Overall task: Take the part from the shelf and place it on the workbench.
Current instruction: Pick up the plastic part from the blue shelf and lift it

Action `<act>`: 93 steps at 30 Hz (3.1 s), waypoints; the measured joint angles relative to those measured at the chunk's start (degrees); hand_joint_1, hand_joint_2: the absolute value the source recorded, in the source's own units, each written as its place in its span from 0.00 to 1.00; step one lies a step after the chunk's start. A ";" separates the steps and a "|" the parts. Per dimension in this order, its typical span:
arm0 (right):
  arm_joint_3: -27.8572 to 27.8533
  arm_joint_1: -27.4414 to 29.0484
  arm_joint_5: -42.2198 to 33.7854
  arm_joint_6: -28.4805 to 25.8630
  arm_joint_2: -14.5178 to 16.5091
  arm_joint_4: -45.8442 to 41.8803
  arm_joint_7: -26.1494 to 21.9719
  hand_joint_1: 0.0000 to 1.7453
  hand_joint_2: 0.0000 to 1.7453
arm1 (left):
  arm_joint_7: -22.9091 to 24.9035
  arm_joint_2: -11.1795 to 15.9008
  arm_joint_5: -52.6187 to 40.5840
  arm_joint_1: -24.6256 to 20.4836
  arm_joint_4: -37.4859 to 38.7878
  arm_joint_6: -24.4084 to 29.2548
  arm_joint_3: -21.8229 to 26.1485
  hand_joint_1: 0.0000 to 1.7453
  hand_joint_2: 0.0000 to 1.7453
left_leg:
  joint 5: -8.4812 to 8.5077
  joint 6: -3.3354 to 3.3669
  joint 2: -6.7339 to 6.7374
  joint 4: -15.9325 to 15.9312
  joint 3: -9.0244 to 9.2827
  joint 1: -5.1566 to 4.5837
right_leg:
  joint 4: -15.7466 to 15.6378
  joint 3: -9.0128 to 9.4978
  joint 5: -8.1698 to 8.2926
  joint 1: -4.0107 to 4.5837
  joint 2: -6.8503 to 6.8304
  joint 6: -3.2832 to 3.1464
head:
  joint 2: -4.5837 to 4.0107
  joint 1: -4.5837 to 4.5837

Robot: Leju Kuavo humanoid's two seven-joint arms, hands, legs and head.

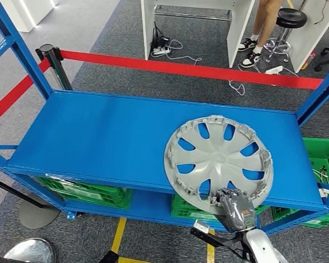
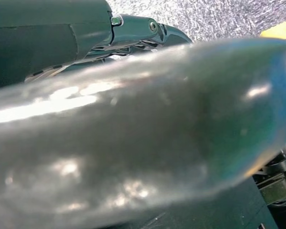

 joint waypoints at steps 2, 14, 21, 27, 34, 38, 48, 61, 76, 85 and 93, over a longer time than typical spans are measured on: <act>0.03 0.47 0.91 -0.33 -0.02 -0.51 0.37 1.00 1.00 | -0.30 0.00 0.00 -0.02 0.00 0.09 -0.03 0.00 0.00 | 0.00 0.00 0.00 0.00 -0.01 0.00 | 0.00 0.10 0.00 0.00 0.00 0.00 | 0.00 0.01; 0.10 4.10 14.32 -6.50 0.00 -10.79 2.70 1.00 1.00 | -2.31 0.00 0.10 -0.23 0.00 0.85 -0.26 0.00 0.00 | 0.01 0.00 0.00 0.00 -0.12 0.00 | 0.02 0.21 0.01 0.00 -0.02 0.00 | 0.00 0.00; -8.42 7.96 16.23 -6.56 2.93 -24.40 -12.77 1.00 1.00 | -7.25 -0.54 0.11 -1.25 0.00 4.52 -0.77 0.00 0.00 | 0.01 0.00 -0.05 0.00 -0.20 -0.01 | 0.02 0.12 0.01 0.00 -0.07 0.00 | 0.00 0.01; -16.20 10.64 16.40 -6.55 8.72 -33.27 -22.76 1.00 1.00 | -9.73 -1.05 0.11 -2.11 0.00 5.70 -1.58 0.00 0.00 | 0.02 0.01 -0.04 0.00 -0.22 -0.01 | 0.02 0.12 0.02 -0.01 -0.08 -0.01 | 0.00 0.00; -20.30 12.05 16.48 -6.54 12.54 -38.61 -24.83 1.00 1.00 | -10.46 -1.36 0.11 -2.72 0.00 6.40 -2.37 0.00 0.00 | 0.02 0.00 -0.03 0.00 -0.23 -0.01 | 0.03 0.12 0.02 0.00 -0.05 -0.01 | 0.00 -0.01; -20.93 12.14 16.50 -6.53 13.36 -39.28 -25.02 1.00 1.00 | -10.13 -1.43 0.11 -2.77 0.00 6.46 -2.69 0.00 0.00 | 0.02 0.00 -0.03 0.00 -0.23 -0.01 | 0.02 0.12 0.02 -0.01 -0.05 -0.01 | 0.00 0.00; -20.99 12.19 16.50 -6.51 13.64 -39.42 -24.77 1.00 1.00 | -9.37 -1.43 0.65 -2.78 0.00 5.49 -2.73 0.00 0.00 | 0.02 0.00 -0.03 0.00 -0.23 -0.01 | 0.03 0.12 0.02 0.00 -0.06 -0.01 | 0.00 -0.01; -20.96 12.04 16.50 -6.51 13.64 -39.54 -25.53 1.00 1.00 | -9.10 -1.43 1.50 -2.76 0.00 6.26 -2.92 0.00 0.00 | 0.02 0.00 -0.03 0.00 -0.23 -0.01 | 0.02 0.12 0.02 0.00 -0.06 -0.01 | 0.00 -0.01; -20.99 12.09 16.51 -6.51 13.64 -40.21 -26.25 1.00 1.00 | -8.86 -1.09 2.31 -2.50 0.00 6.44 -2.90 0.00 0.00 | -0.10 0.16 -0.03 0.02 -0.25 -0.22 | -0.03 0.14 0.01 -0.24 -0.07 0.09 | 0.00 -0.01; -20.75 12.12 16.58 -6.49 13.64 -40.19 -23.82 1.00 1.00 | -8.81 -0.78 -4.35 -2.97 0.75 7.09 1.10 0.00 0.00 | 0.54 1.58 0.10 -0.92 0.10 -0.27 | 1.81 -0.76 -1.67 -0.75 -0.06 1.39 | 0.00 0.17; -20.33 12.05 16.61 -6.49 13.64 -39.88 -23.11 1.00 1.00 | -8.77 -1.01 -4.75 -3.05 0.74 6.51 1.88 0.00 0.00 | 0.85 0.88 0.05 -0.86 -0.02 0.43 | 7.17 -2.00 -2.68 -1.64 -0.17 2.93 | 0.00 0.47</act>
